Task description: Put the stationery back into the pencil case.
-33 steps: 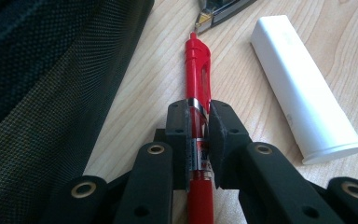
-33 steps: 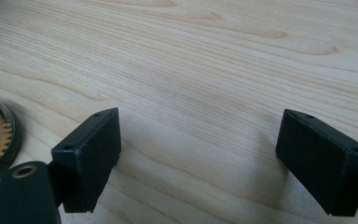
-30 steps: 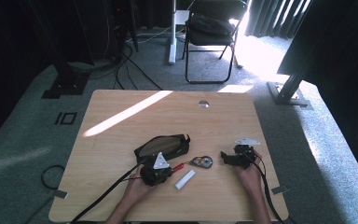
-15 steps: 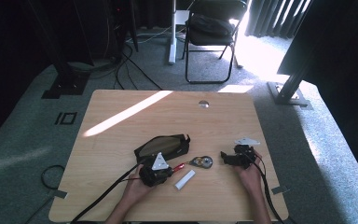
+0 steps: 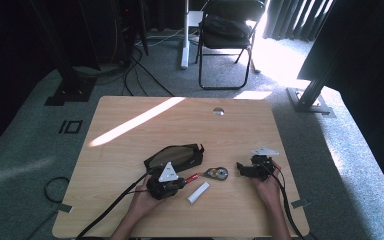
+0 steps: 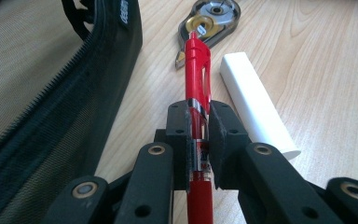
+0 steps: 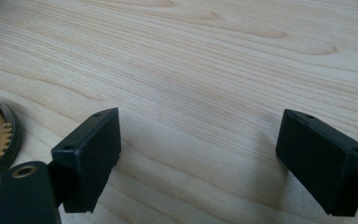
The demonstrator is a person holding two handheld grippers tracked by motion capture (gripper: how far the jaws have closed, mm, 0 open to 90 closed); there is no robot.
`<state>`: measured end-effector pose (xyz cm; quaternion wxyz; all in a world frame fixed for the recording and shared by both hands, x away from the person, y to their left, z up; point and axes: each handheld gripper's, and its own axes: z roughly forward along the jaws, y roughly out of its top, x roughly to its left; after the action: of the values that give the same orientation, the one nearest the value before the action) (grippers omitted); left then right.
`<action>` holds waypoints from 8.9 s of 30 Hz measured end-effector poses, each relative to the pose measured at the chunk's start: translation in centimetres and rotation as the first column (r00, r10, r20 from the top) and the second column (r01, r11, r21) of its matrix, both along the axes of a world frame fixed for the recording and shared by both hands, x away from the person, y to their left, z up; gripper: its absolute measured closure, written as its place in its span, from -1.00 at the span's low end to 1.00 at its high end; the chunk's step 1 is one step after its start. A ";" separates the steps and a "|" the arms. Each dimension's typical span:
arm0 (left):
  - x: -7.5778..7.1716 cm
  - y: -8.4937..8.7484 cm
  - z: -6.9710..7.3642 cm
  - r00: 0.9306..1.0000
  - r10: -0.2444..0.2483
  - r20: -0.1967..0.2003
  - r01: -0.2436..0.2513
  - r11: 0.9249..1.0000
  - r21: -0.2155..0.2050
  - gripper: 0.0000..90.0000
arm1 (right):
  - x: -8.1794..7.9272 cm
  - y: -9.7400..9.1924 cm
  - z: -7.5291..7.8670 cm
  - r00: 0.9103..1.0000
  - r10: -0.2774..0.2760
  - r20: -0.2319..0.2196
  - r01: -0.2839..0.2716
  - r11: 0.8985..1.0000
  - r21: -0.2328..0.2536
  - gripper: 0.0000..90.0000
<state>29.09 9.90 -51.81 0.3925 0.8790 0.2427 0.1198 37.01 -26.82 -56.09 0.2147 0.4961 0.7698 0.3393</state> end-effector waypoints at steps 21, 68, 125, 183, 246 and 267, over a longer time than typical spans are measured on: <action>-0.6 1.0 2.5 0.999 -0.043 0.031 0.044 0.999 -0.019 0.77 | 0.0 0.0 0.0 1.000 0.000 0.000 0.000 1.000 0.000 -0.69; 1.0 2.9 8.5 0.989 -0.063 0.137 0.072 0.996 -0.061 0.77 | 0.0 0.0 0.0 1.000 0.000 0.000 0.000 1.000 0.000 -0.69; 5.4 3.0 7.5 0.991 -0.033 0.132 0.040 0.998 -0.053 0.77 | 0.0 0.0 0.0 1.000 0.000 0.000 0.000 1.000 0.000 -0.69; 8.4 2.0 4.3 0.998 -0.017 0.060 0.016 1.000 0.006 0.76 | 0.0 0.0 0.0 1.000 0.000 0.000 0.000 1.000 0.000 -0.69; 6.9 0.8 4.6 0.999 -0.041 0.033 0.041 0.999 -0.008 0.51 | 0.0 0.0 0.0 1.000 0.000 0.000 0.000 1.000 0.000 -0.69; 5.0 -0.2 5.6 0.997 -0.061 0.039 0.062 0.997 -0.037 0.46 | 0.0 0.0 0.0 1.000 0.000 0.000 0.000 1.000 0.000 -0.69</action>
<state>34.09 9.71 -46.25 0.4172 0.8760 0.2103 0.1196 37.01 -26.82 -56.09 0.2146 0.4960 0.7700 0.3392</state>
